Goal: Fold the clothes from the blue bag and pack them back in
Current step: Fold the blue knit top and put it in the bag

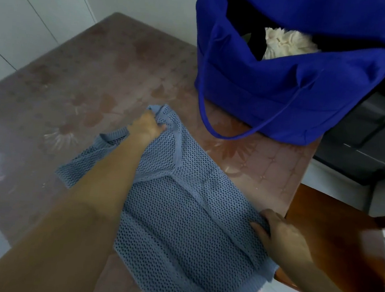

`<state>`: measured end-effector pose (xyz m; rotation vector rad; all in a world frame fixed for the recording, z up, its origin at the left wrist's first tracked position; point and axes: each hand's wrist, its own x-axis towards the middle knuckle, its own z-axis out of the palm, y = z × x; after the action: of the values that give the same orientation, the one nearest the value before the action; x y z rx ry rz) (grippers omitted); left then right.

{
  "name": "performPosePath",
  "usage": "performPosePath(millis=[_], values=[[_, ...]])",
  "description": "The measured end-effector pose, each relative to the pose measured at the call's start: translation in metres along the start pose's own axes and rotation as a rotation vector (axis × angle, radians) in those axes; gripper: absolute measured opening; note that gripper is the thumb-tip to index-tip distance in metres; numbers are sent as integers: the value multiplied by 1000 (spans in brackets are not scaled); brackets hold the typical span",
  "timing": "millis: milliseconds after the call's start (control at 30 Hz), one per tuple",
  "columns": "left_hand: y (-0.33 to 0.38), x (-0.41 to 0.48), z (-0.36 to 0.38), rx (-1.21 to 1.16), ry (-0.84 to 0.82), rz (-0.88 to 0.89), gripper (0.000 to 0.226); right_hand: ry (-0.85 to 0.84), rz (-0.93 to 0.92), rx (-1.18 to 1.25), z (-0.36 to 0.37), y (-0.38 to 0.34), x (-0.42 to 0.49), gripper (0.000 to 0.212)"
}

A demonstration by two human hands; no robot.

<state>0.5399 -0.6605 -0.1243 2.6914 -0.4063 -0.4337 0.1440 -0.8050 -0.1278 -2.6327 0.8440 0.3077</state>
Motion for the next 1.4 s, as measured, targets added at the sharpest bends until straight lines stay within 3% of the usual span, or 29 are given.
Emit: performPosePath(millis=[67, 100, 167, 267, 467, 633, 733, 933, 1033, 1233, 1400], values=[[12, -1, -4, 108, 134, 14, 21, 20, 28, -13, -1, -1, -1, 30], [19, -2, -7, 113, 202, -4, 18, 35, 47, -33, -2, -1, -1, 29], [23, 1, -13, 54, 248, -28, 23, 38, 70, -91, -3, -1, 1, 29], [19, -11, -12, 92, 161, 42, 39, -4, 47, -106, -7, 0, 3, 30], [-21, -114, 7, -79, 241, 194, 54, -17, 18, -35, -23, -1, 12, 37], [-86, -189, 5, -94, 377, -28, 51, -32, -101, -20, -27, -9, 36, 50], [-97, -228, 8, -119, 360, -102, 44, -73, -220, -8, -27, -24, 50, 52], [-56, -274, 36, -209, 143, -284, 55, -78, -647, 40, -20, -113, 97, 37], [-39, -276, 55, -186, 164, -343, 58, -98, -802, 52, -19, -179, 125, 34], [-55, -244, 33, -44, 443, -441, 58, -189, -803, 158, -16, -285, 171, 31], [-62, -241, 32, 59, 303, -497, 74, -164, -770, -72, 7, -334, 199, 35]])
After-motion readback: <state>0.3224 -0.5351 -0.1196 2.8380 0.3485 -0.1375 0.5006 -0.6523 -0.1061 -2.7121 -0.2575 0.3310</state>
